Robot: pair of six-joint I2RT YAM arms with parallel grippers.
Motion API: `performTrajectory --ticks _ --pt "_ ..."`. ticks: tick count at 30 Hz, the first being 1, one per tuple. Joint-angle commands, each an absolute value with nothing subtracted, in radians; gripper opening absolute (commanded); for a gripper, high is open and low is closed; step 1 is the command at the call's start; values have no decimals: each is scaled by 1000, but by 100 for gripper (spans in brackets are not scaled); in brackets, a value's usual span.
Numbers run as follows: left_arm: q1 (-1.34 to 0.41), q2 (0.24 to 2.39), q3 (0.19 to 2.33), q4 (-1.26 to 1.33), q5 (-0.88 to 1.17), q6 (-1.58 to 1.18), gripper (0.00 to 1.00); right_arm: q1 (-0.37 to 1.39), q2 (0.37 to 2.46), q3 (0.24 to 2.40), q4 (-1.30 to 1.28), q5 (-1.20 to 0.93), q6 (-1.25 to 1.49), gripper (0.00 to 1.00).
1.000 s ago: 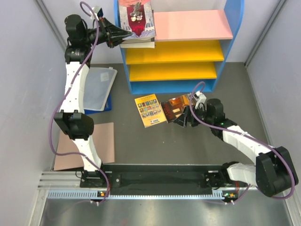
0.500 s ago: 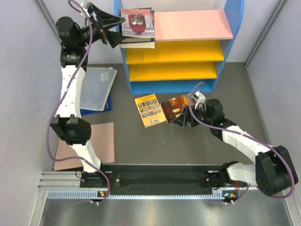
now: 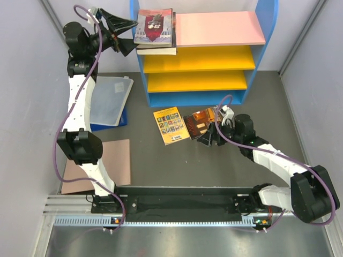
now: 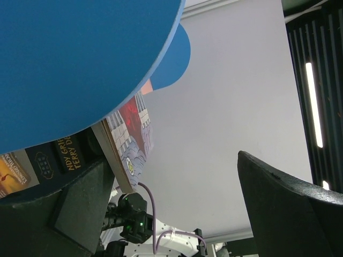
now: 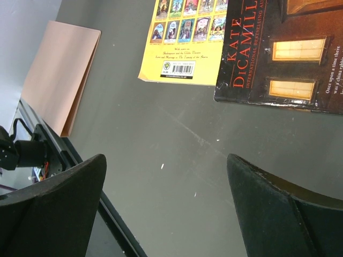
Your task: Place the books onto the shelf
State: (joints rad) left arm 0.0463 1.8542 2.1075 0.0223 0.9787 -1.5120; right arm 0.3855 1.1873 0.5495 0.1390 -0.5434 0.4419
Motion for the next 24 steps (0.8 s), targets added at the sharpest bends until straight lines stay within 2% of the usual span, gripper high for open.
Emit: performTrajectory --ticks 1,8,19,24 --pt "52 1810 2121 -30 1003 -1454 99 403 1172 552 195 -551 446 93" --pt "54 1749 2033 -113 1025 -1368 99 410 1172 560 199 -552 454 94" --pt "71 1733 2071 -521 951 -982 99 422 1175 552 218 -557 463 94" --pt "68 1660 2013 -577 885 -826 99 426 1186 552 227 -555 465 94"
